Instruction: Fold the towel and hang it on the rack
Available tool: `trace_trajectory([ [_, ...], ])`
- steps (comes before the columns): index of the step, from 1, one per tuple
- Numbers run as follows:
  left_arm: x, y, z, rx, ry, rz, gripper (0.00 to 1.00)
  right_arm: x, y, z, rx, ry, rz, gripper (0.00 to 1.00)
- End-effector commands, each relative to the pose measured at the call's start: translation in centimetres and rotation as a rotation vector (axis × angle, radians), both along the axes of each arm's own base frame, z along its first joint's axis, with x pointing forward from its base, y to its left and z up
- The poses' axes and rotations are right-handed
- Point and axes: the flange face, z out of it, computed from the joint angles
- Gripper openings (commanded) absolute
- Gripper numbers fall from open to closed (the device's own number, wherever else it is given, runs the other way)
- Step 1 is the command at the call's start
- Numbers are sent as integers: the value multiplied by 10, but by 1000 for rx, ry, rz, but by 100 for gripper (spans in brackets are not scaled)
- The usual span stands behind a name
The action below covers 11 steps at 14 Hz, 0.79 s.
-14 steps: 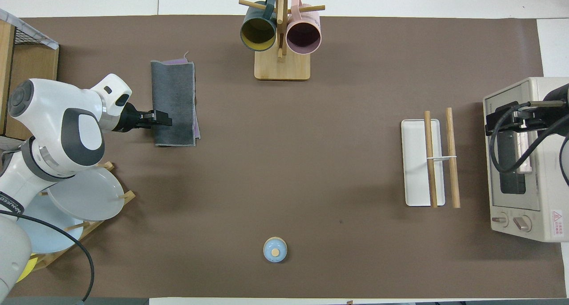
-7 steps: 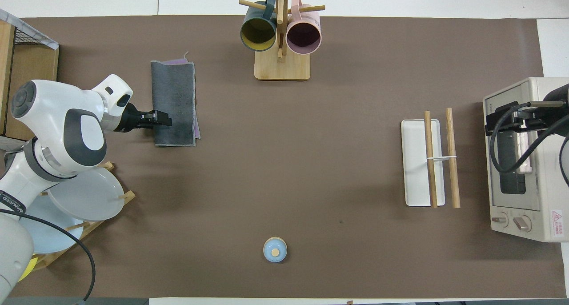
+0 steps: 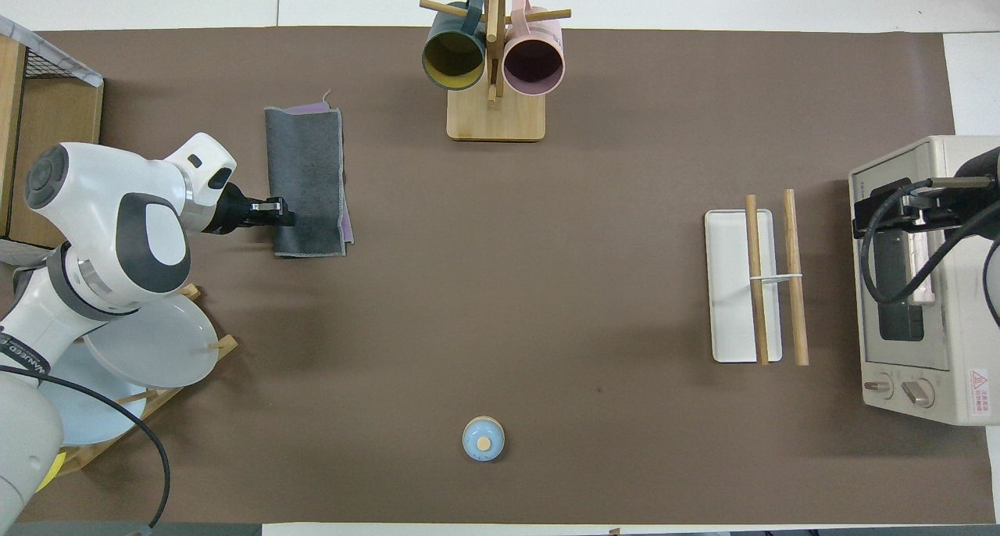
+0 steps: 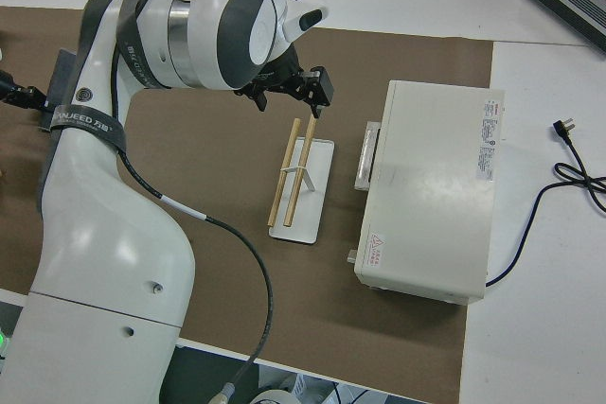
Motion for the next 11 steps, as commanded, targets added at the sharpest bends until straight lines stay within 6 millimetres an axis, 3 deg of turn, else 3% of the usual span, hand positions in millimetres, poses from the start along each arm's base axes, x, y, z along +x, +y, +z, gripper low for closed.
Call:
trace_trajectory([
  [1,-4,2,-7,-11,0,17,0,-4,-2,2,26,2,15,100],
  [3,-1,4,-3,-18,8,22,0,-4,-2,2,26,2,15,100],
  [5,6,10,14,-44,25,60,0,-4,-2,2,26,2,14,100],
  [9,10,-8,82,-84,117,286,0,-4,-2,2,26,5,16,100],
  [11,8,-25,114,-40,171,376,0,-8,20,2,25,27,54,100],
])
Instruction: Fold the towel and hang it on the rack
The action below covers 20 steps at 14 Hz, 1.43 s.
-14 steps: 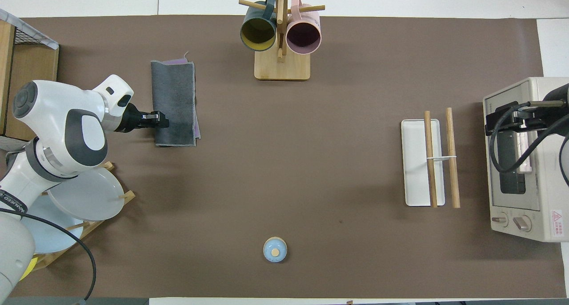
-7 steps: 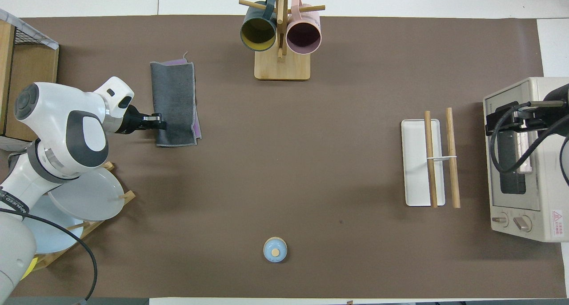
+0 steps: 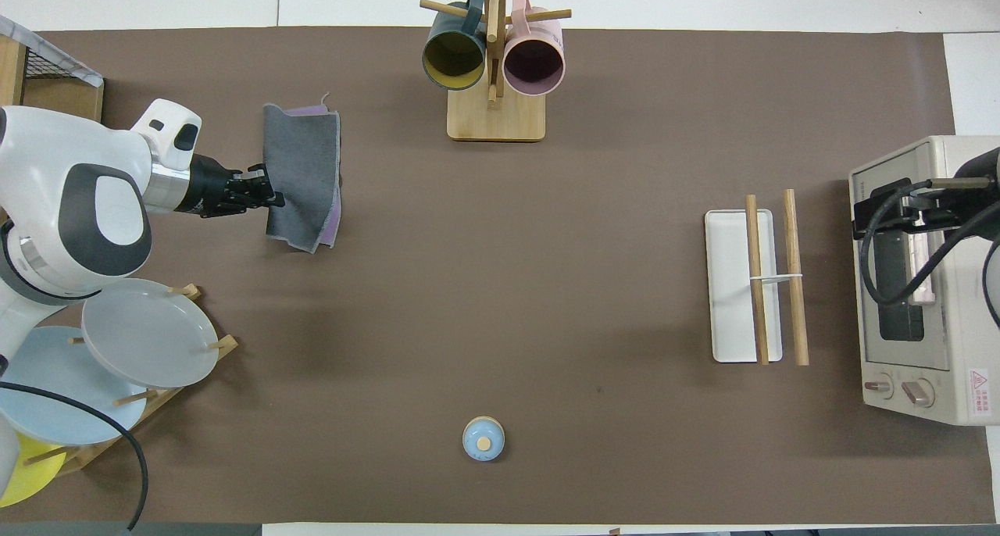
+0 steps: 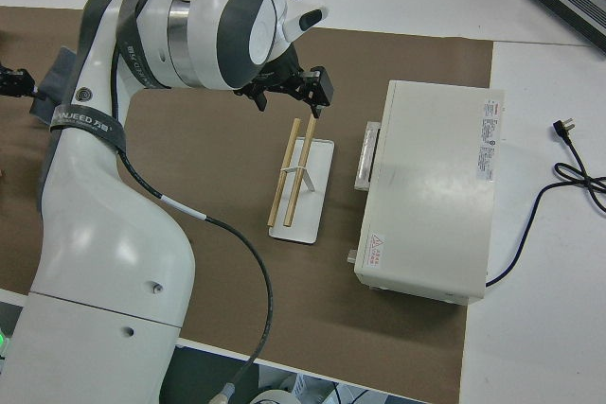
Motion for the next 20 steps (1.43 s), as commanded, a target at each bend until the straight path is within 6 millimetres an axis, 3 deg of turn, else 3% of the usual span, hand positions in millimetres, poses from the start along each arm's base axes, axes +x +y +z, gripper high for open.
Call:
trace_trajectory([
  [1,-6,-19,48,44,98,145,0,-8,26,2,27,17,71,100],
  [5,-16,-70,107,75,202,430,0,-7,73,0,320,-23,-52,100],
  [6,-22,-78,119,66,220,514,0,-9,102,-4,361,-24,-133,100],
  [10,-50,-118,169,14,296,821,0,-21,176,-17,531,48,-567,100],
  [15,-68,-155,193,-56,424,1126,0,-18,214,-35,758,249,-1075,100],
  [18,-86,-172,218,-122,486,1254,0,-22,264,-46,813,298,-1183,100],
  [20,-91,-177,227,-153,513,1338,0,-19,277,-50,840,371,-1299,100],
])
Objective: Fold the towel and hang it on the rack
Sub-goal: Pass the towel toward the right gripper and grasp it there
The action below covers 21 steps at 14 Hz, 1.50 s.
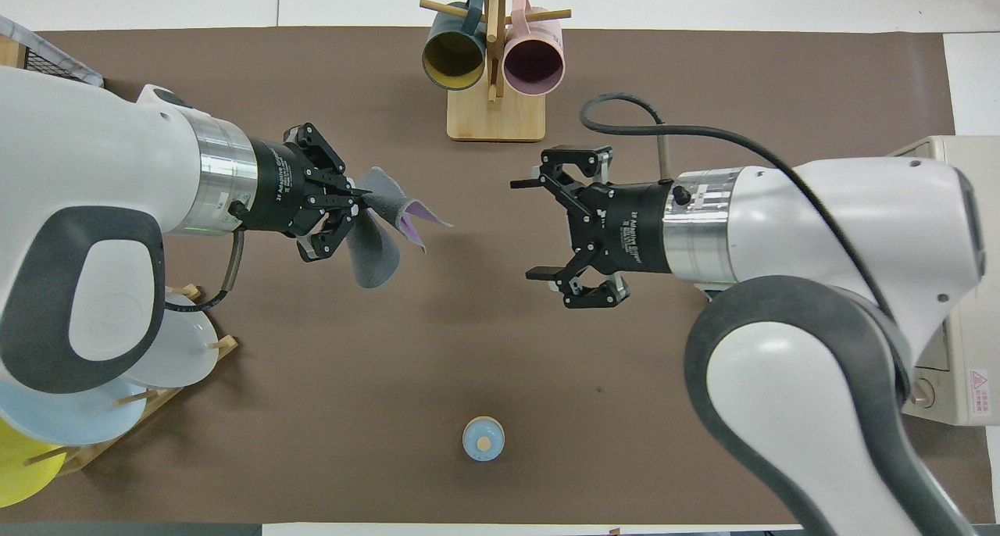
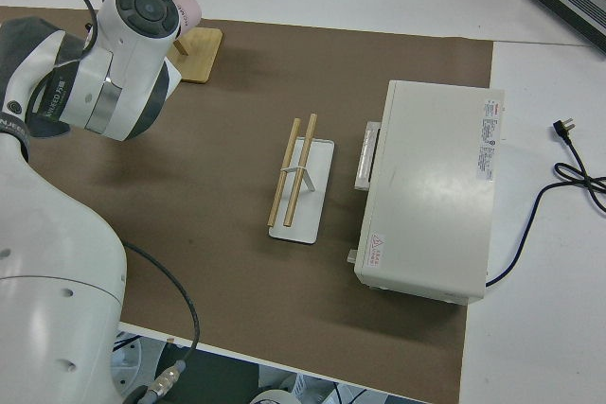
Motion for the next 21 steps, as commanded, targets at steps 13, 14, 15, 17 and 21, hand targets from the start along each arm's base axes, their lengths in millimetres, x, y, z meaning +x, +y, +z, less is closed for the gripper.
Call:
trace_trajectory([
  [13,-31,-40,15,-83,60,260,0,14,63,-10,68,-25,-87,100],
  [14,-31,-40,15,-83,58,260,0,16,59,-11,65,-28,-74,100],
  [15,-31,-40,15,-83,60,260,0,18,56,-10,63,-36,-66,100],
  [17,-31,-40,14,-82,61,260,0,19,56,-6,65,-47,-64,100],
  [21,-31,-40,14,-82,62,262,0,28,46,-1,62,-68,-50,100],
])
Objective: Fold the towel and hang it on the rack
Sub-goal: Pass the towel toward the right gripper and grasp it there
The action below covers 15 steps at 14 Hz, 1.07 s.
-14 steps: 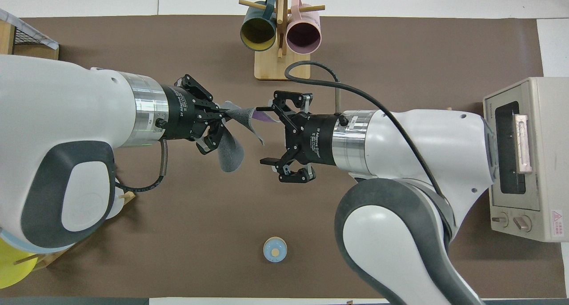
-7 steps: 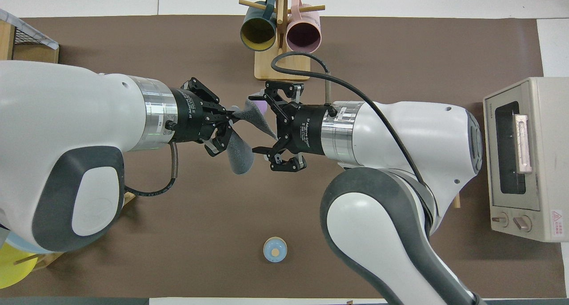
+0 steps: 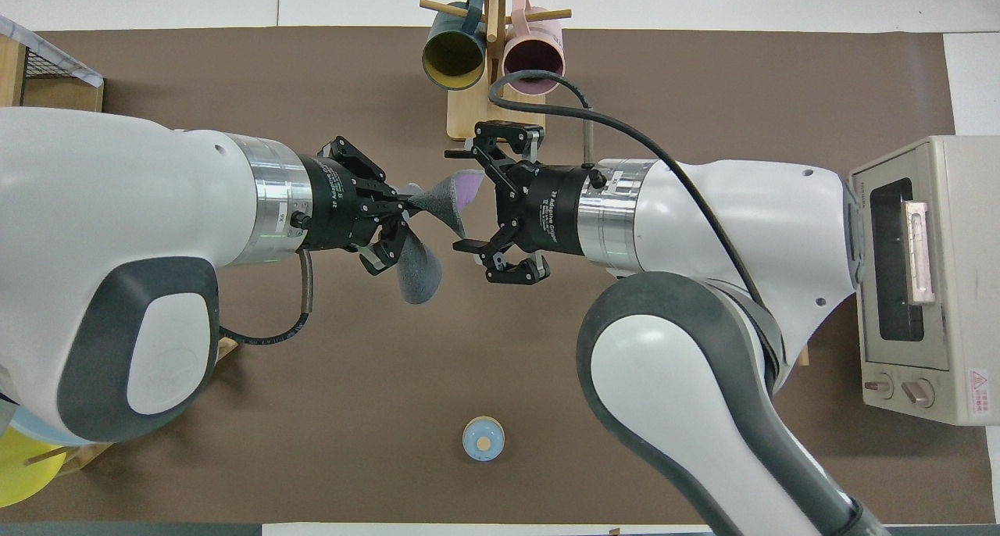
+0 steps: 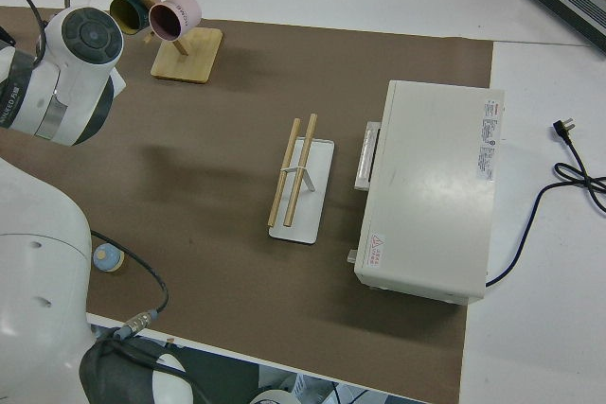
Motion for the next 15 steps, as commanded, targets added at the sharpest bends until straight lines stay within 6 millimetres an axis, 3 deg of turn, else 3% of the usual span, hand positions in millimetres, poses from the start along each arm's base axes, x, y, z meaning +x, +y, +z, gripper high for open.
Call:
trace_trajectory([
  [1,-9,3,1,-13,-3,20,0,8,-3,2,7,-19,23,100],
  [8,-8,3,1,-13,-2,27,0,-2,23,-1,4,-65,5,98],
  [10,-8,3,1,-13,-2,27,0,-1,23,0,-10,-109,32,79],
  [12,-8,3,2,-15,-5,27,0,2,19,-2,-26,-175,70,72],
  [13,-8,3,2,-16,-7,29,0,4,15,-3,-27,-175,64,63],
  [15,-7,3,1,-16,-3,35,0,4,15,-3,-29,-181,68,34],
])
